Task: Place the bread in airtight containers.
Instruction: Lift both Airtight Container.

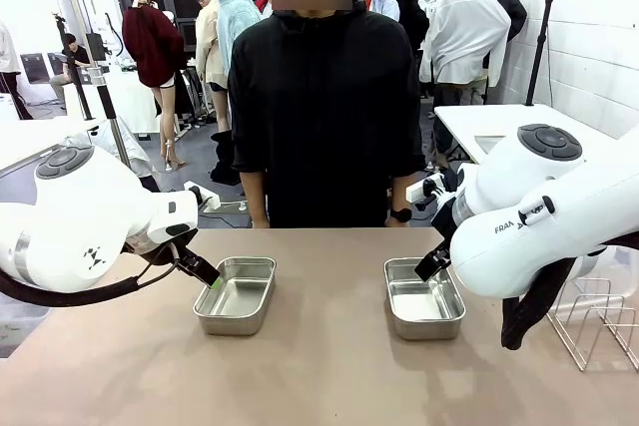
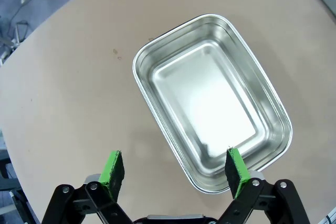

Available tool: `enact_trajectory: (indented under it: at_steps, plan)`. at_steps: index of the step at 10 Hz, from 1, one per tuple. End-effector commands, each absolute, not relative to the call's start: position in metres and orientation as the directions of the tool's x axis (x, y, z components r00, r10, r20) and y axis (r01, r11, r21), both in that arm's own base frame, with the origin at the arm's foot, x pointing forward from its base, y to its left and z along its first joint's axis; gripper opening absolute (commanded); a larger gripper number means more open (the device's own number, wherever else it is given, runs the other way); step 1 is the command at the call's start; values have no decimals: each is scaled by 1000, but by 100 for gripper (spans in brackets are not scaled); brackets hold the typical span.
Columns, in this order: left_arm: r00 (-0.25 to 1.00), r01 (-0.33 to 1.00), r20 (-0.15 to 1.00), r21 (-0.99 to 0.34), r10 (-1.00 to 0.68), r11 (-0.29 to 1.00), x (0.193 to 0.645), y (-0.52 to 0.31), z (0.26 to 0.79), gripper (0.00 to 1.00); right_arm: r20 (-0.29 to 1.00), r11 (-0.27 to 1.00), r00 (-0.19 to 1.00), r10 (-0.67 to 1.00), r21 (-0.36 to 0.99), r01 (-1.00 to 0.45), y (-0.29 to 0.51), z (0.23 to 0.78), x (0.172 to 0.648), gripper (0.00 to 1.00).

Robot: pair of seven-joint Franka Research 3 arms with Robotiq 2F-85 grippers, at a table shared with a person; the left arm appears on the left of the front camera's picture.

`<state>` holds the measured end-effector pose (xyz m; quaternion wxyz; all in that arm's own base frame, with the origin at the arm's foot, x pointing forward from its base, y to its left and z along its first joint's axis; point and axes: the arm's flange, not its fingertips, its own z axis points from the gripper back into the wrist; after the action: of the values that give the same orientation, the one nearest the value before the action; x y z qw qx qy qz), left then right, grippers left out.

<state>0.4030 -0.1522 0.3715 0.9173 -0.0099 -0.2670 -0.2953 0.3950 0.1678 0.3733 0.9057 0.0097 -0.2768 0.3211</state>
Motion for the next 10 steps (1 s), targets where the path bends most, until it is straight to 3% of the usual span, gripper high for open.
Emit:
enact_trajectory:
  at_steps: [1,7,8,10]
  plan:
    - [684,545,496,138,-534,827,403,-151,372,100,508,794,641,576,-160,-587,168,373,395,100]
    - [683,547,496,140,-537,825,403,-152,372,100,528,809,647,551,-147,-569,155,387,395,100]
    - [686,490,508,207,-521,847,400,-145,383,100,528,833,670,522,-145,-534,144,400,391,100]
    - [694,430,584,135,-422,893,389,-127,408,100,573,867,689,444,-81,-491,119,429,380,100]
